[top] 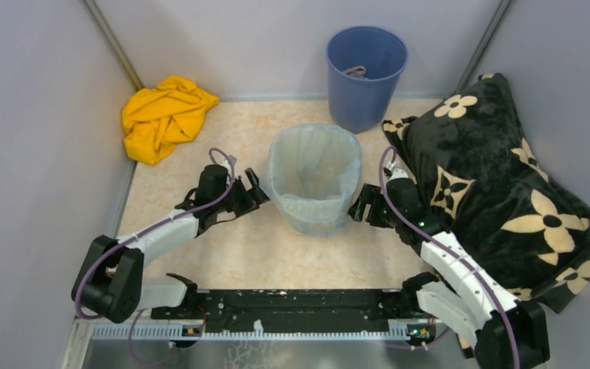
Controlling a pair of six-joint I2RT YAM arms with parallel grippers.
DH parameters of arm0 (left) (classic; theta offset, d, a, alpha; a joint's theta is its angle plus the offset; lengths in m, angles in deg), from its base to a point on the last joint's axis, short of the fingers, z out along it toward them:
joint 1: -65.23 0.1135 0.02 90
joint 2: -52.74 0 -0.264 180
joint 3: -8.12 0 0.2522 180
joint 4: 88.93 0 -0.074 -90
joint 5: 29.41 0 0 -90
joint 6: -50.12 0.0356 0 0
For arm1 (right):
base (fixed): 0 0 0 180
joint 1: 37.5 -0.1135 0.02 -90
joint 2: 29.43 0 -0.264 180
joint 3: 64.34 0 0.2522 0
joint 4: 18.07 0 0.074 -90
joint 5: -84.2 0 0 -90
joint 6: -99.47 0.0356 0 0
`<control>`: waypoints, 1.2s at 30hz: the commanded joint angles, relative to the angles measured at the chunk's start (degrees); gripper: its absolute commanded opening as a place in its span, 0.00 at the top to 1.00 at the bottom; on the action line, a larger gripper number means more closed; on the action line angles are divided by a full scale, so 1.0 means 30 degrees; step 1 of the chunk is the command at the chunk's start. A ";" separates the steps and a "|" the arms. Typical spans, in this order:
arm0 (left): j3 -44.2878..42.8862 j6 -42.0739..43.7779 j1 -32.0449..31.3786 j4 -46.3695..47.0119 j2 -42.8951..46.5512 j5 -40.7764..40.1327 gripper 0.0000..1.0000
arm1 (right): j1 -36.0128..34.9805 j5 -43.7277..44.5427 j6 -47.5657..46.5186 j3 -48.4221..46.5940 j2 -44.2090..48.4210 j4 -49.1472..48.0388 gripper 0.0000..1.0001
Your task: Put the trash bags into the trash bin
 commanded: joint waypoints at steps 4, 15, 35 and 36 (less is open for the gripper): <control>-0.0571 0.0870 0.1524 0.1346 -0.0511 0.0511 0.01 | -0.0391 -0.0482 0.0010 -0.1480 -0.2713 -0.3516 0.27; -0.1437 0.1057 0.2604 0.2209 -0.2079 0.1192 0.01 | -0.0511 -0.0031 -0.0593 -0.3283 -0.5779 -0.5021 0.26; 0.0937 0.2276 0.3714 -0.1512 0.3616 -0.0979 0.01 | 0.0585 0.2090 -0.2908 -1.0193 -1.0931 -0.3857 0.25; 0.0741 0.2447 0.3921 -0.1677 0.3622 -0.0957 0.01 | 0.0600 0.2843 -0.3240 -1.0193 -1.0185 -0.3215 0.25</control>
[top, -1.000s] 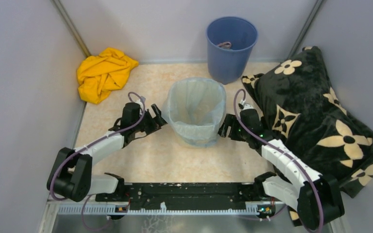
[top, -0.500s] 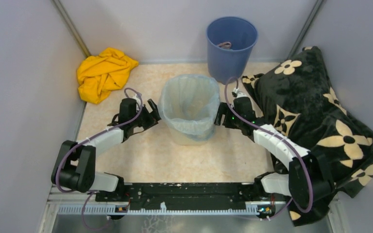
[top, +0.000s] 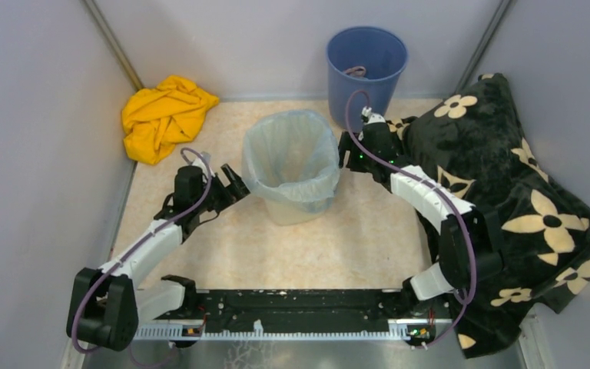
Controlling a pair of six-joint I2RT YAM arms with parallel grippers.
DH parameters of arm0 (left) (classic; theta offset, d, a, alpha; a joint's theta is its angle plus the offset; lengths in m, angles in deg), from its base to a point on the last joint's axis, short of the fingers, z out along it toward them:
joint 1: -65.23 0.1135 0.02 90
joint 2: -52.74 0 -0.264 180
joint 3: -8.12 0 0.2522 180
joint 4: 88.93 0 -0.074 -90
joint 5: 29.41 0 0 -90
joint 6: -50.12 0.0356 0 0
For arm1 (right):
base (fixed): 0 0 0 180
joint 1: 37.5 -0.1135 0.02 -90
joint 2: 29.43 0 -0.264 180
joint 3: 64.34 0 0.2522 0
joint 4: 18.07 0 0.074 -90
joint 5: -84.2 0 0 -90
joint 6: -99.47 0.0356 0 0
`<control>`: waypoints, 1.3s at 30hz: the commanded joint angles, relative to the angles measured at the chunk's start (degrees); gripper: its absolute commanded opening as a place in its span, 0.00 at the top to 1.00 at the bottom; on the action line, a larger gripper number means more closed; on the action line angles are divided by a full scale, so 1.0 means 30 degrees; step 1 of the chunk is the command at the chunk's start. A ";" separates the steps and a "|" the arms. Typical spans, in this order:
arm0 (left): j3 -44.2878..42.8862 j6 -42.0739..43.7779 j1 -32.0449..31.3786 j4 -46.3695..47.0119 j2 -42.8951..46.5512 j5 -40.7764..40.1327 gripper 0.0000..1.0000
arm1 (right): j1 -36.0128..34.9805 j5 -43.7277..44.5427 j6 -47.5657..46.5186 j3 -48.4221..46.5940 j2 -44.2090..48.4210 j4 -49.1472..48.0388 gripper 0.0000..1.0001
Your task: Put the trash bags into the trash bin
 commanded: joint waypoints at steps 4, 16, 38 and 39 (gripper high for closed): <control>-0.1037 0.0963 0.1558 -0.0762 -0.0038 -0.0192 0.01 | 0.0300 0.3513 -0.1851 -0.1395 0.4788 0.3966 0.23; -0.6128 0.1222 0.3309 0.0351 -0.3357 -0.0893 0.01 | -0.1343 0.0093 0.0064 0.3001 1.1533 0.8386 0.26; -1.0141 0.1625 0.3281 0.6797 -1.3036 0.6568 0.01 | -0.4763 -0.1993 0.6743 0.8395 0.8539 -0.3852 0.25; -0.9875 0.1609 0.3281 0.7032 -1.3013 0.6708 0.01 | -0.4757 -0.1958 0.6741 0.8352 0.8064 -0.4149 0.25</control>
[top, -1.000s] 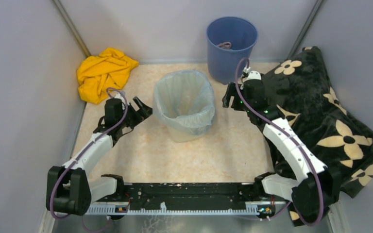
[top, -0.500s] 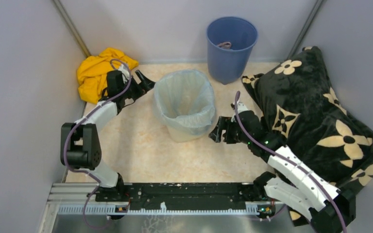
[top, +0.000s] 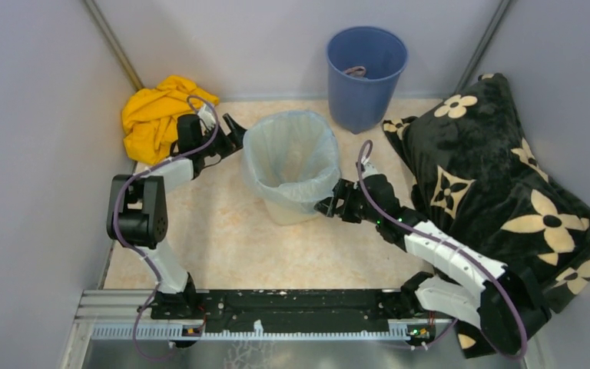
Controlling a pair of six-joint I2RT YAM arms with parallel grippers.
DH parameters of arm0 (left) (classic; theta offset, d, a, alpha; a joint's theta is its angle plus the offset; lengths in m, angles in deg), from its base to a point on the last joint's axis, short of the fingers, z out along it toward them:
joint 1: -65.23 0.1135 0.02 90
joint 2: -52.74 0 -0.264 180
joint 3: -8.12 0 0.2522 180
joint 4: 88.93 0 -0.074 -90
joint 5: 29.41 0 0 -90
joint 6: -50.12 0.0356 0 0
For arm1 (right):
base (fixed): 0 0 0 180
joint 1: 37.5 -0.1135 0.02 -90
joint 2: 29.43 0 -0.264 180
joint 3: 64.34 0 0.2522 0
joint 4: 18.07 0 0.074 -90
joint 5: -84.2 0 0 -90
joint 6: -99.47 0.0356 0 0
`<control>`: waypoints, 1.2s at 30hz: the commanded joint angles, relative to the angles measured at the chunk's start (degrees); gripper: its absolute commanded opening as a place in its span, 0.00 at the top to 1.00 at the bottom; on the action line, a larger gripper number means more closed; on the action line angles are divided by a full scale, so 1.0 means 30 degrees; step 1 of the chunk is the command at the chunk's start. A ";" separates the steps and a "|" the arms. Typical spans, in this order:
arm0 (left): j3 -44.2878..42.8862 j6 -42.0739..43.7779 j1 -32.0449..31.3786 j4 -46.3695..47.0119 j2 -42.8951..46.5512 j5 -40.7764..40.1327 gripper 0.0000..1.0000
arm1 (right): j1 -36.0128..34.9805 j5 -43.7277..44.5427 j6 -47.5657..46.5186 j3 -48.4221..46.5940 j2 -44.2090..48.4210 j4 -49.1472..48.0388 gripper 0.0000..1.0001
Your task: Put the trash bags into the trash bin
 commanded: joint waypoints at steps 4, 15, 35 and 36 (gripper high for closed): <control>0.2120 -0.0191 -0.0034 0.3384 0.0506 0.1723 0.01 | -0.0172 0.0716 0.0004 -0.0899 -0.2616 -0.3248 0.24; 0.6012 -0.0154 -0.0278 0.4487 0.3009 0.1796 0.01 | 0.2399 0.0429 -0.1799 -0.3265 -0.4048 -0.1905 0.23; 0.8521 0.0366 -0.1352 0.2215 0.7388 0.0775 0.01 | 0.6348 -0.0465 -0.3663 -0.6903 -0.8126 -0.1905 0.21; 0.8618 0.0424 -0.1352 0.2052 0.7575 0.0661 0.01 | 0.6637 -0.0553 -0.3741 -0.7016 -0.8173 -0.1905 0.21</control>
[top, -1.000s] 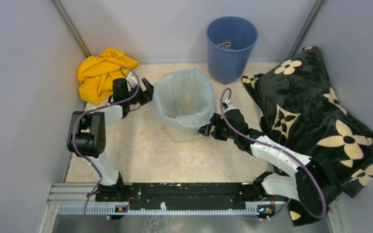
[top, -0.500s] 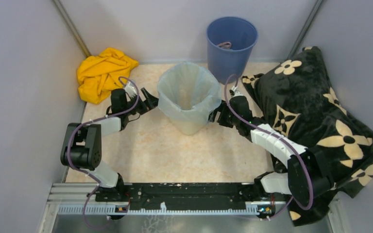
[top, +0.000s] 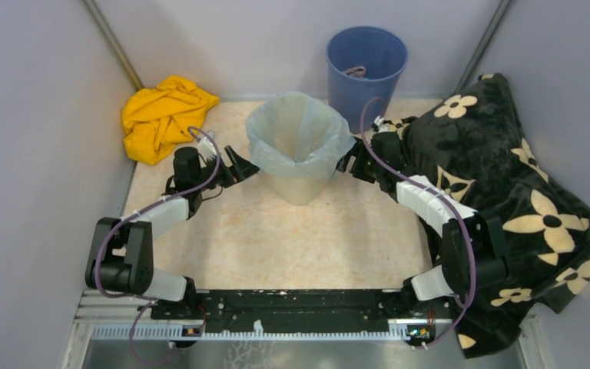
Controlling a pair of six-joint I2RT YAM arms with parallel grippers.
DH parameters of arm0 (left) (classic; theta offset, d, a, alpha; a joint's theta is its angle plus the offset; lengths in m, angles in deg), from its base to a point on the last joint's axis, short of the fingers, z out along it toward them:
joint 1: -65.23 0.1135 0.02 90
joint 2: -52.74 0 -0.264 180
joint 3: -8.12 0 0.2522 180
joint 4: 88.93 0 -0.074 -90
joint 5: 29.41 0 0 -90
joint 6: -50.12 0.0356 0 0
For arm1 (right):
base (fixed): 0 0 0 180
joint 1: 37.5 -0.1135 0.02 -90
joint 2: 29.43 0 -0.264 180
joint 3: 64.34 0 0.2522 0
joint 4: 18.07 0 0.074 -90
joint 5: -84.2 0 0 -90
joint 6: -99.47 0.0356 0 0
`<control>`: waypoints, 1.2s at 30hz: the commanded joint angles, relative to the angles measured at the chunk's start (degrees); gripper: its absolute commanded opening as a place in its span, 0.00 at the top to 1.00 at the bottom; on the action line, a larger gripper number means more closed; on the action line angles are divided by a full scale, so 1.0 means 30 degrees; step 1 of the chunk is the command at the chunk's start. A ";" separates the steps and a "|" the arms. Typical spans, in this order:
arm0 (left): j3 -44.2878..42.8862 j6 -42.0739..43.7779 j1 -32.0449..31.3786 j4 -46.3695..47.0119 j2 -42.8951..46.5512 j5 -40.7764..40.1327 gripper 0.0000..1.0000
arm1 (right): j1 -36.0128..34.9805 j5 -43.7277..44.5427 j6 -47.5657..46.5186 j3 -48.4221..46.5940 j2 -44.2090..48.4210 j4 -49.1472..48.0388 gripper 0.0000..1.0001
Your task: Put the trash bags into the trash bin
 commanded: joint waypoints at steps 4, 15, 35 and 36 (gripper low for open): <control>0.0690 0.0825 -0.0114 -0.1387 0.1207 -0.0717 0.01 | 0.1805 -0.0465 -0.1216 -0.2112 -0.0779 -0.0834 0.21; 0.0292 0.1522 -0.0114 -0.5182 0.1736 -0.7318 0.01 | 0.2139 0.0052 -0.1767 -0.2270 0.0657 0.0999 0.21; -0.2578 0.1485 -0.0055 -0.5938 0.1362 -0.8118 0.01 | 0.0786 -0.1437 -0.1810 0.1683 0.8589 0.4780 0.21; -0.2607 0.1442 -0.0055 -0.6104 0.1495 -0.8488 0.01 | 0.0359 -0.1435 -0.1395 0.2104 0.9019 0.4588 0.21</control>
